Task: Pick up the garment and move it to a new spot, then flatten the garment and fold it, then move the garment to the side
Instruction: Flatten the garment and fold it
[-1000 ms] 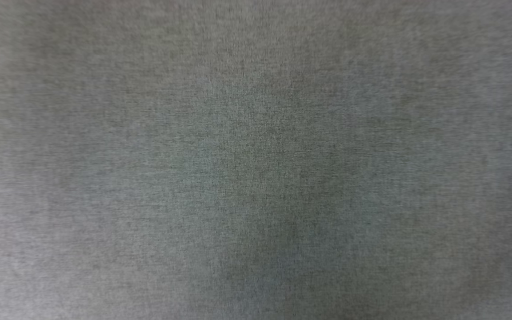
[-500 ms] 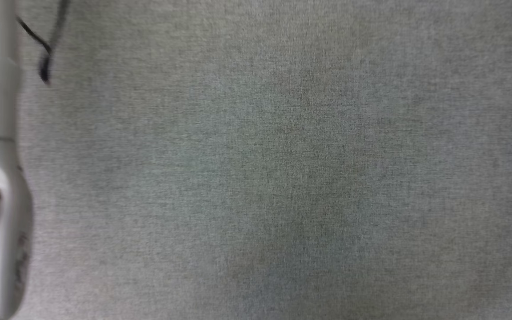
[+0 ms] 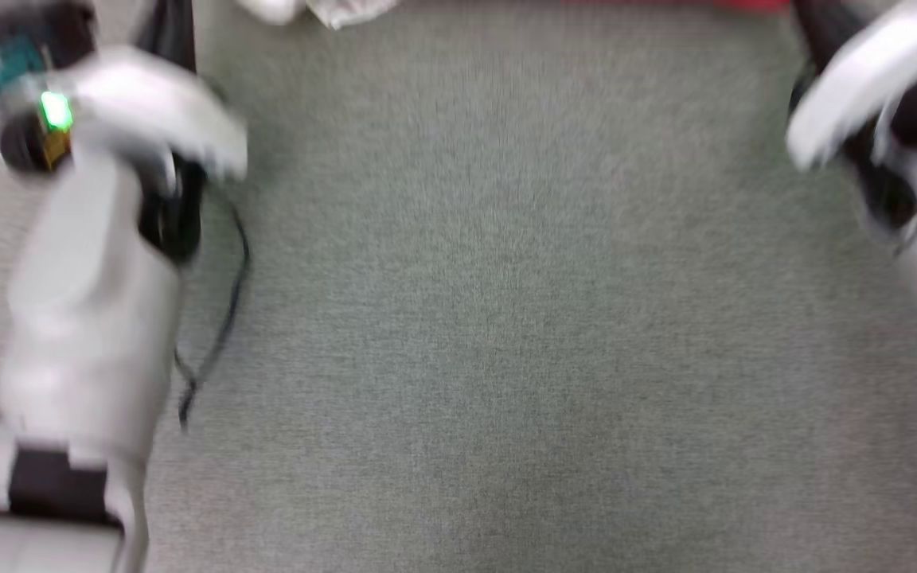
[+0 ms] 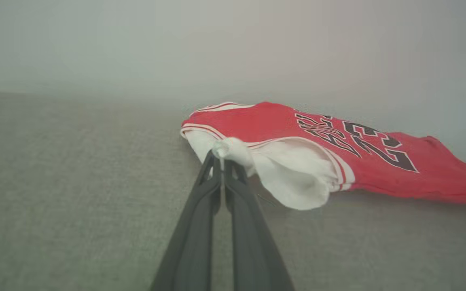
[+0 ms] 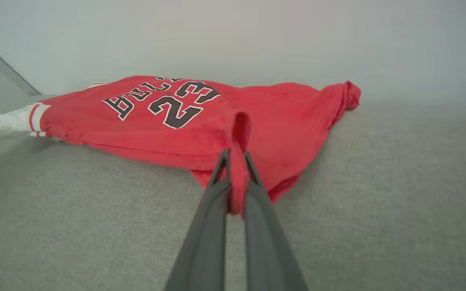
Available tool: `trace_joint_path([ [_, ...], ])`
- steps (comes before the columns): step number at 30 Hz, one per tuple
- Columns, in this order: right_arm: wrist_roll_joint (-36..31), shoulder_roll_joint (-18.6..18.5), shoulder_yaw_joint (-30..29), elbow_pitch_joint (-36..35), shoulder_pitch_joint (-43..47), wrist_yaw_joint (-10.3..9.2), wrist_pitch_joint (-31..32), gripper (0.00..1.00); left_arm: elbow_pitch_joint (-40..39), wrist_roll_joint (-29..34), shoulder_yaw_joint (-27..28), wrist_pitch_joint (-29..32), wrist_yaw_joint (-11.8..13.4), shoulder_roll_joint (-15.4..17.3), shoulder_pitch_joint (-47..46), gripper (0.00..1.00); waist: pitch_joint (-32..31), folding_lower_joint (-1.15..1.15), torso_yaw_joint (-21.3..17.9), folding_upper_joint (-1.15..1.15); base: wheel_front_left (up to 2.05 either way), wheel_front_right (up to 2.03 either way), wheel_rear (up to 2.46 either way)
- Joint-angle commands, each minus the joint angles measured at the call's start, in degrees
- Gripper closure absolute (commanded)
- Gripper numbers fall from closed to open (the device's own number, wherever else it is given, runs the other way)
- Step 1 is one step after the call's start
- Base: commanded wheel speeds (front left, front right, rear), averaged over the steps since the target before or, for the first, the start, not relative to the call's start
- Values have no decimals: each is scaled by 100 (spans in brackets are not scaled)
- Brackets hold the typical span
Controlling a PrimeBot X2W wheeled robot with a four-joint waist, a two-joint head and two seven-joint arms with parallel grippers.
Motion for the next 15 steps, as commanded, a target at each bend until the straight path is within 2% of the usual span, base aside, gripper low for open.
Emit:
trace_joint_path([
  [1, -16, -38, 44, -72, 160, -2, -64, 100, -23, -12, 15, -20, -25, 36, 181, 100, -451, 0, 20, 0, 0, 0, 0],
  [9, 348, -520, 352, -912, 1829, -3, -290, 100, -965, -386, 294, -31, 73, 129, 2321, 100, -1395, 0, 38, 0, 0, 0, 0],
  [15, 392, -843, 212, -1471, 3034, -5, -325, 100, -2218, -545, 422, 223, 527, 270, 4000, 100, -1940, 0, 32, 0, 0, 0, 0],
])
